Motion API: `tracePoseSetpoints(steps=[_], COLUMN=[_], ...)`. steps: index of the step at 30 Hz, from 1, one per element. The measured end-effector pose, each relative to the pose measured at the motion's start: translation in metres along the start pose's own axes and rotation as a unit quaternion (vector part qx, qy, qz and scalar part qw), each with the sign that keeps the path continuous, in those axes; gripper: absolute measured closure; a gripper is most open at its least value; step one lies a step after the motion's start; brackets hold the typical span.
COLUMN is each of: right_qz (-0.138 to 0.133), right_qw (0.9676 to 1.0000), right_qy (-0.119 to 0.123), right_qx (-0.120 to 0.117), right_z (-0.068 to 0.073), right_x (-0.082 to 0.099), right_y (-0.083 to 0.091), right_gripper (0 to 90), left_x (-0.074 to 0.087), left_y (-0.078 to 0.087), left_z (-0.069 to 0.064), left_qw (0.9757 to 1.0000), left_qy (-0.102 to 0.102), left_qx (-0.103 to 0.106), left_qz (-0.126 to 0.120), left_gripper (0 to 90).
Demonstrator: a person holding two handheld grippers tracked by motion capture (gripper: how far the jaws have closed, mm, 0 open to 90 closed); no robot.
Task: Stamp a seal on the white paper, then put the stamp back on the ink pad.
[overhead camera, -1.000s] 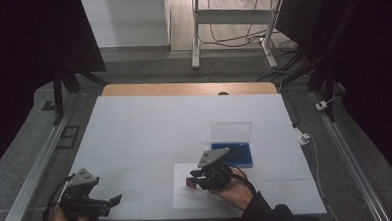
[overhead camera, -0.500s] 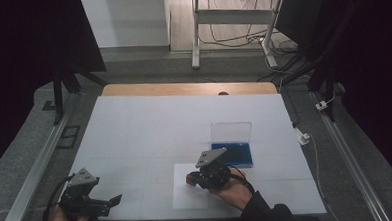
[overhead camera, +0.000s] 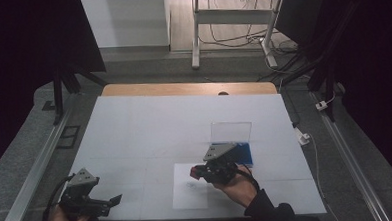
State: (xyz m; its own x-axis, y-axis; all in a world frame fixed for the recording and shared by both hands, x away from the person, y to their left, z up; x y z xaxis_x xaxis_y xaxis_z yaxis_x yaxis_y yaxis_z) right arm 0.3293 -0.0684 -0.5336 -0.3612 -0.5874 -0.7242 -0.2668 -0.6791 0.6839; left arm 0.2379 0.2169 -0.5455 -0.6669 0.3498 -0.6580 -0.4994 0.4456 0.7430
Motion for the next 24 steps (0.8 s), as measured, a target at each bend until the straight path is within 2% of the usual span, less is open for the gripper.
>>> tracePoseSetpoints(steps=[13,24], right_qz=[-0.02,-0.027], right_qw=[0.9987,0.9953], right_qy=[-0.027,-0.05], right_qx=[0.039,0.078], right_z=[-0.032,-0.06], right_x=[0.001,0.008], right_y=[0.025,0.044], right_gripper=[80.3,80.3], left_x=[0.0,0.0], left_y=[0.0,0.0], left_z=[0.0,0.0], left_qw=[1.0,1.0], left_qy=[-0.001,-0.001], left_qx=[-0.001,0.0], left_qz=[0.0,0.0], left_gripper=[1.0,1.0])
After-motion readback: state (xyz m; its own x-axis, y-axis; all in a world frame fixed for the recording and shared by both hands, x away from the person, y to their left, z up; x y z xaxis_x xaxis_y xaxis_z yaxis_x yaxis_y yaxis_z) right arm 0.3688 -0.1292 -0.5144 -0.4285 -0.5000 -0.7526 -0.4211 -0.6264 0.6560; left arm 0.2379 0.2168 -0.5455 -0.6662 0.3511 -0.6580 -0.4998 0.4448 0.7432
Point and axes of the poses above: each handheld gripper's, and its own axes: y roughly backward along the jaws, x roughly out of its underside, z roughly to its left, the point moved 9 cm from there along -y, roughly forward along the jaws, and after that the axes turned 3 degrees about -y, right-handed, at the moved point
